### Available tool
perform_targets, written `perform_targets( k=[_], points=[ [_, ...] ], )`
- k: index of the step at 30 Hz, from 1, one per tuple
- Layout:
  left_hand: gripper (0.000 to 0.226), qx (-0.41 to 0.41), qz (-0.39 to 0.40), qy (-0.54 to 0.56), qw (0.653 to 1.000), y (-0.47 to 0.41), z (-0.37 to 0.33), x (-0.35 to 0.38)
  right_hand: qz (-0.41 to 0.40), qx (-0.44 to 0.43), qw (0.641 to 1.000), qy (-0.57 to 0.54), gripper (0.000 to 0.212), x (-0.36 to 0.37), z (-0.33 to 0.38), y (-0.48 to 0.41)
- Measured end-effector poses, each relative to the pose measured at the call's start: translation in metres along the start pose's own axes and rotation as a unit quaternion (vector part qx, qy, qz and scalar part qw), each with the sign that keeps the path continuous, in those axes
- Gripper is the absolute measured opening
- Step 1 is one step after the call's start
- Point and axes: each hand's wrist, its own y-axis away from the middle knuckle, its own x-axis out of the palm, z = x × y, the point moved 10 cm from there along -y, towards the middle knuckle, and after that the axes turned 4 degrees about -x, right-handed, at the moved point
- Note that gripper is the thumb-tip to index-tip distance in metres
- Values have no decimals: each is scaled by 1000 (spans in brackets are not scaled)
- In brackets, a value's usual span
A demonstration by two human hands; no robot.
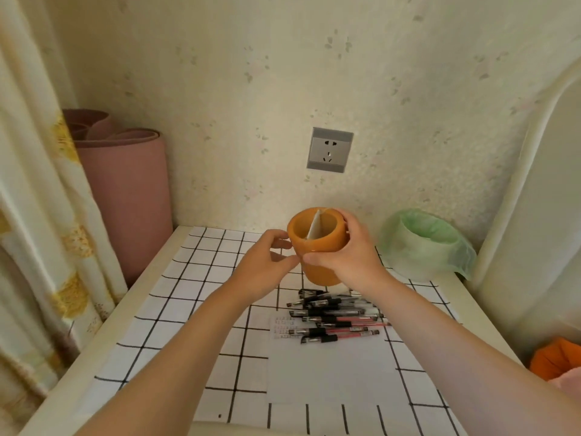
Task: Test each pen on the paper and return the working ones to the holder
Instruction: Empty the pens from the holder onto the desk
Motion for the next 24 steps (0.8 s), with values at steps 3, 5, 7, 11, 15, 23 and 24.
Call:
perform_targets(
  k=[3,5,7,11,15,23,24],
  points=[
    [47,-21,-37,6,999,-7,17,-26,58,11,998,-35,90,39,-5,-18],
    [53,-34,-46,-9,998,-10,30,-41,95,16,994,-58,86,62,-8,-27],
    [60,-45,-46,-18,998,-12,43,-51,135,24,987,-79,83,85,-12,-36],
    [61,-59,-62,-28,996,-19,66,-65,180,54,976,-114,84,121,-29,-49],
    [62,-58,-67,-19,996,-33,78,-70,147,69,979,-125,86,134,-42,-60],
    [64,-59,-78,-3,995,-64,88,-77,45,59,992,-102,93,141,-53,-85],
    [64,-61,-75,0,995,-67,89,-76,35,51,993,-97,89,142,-54,-87]
  ],
)
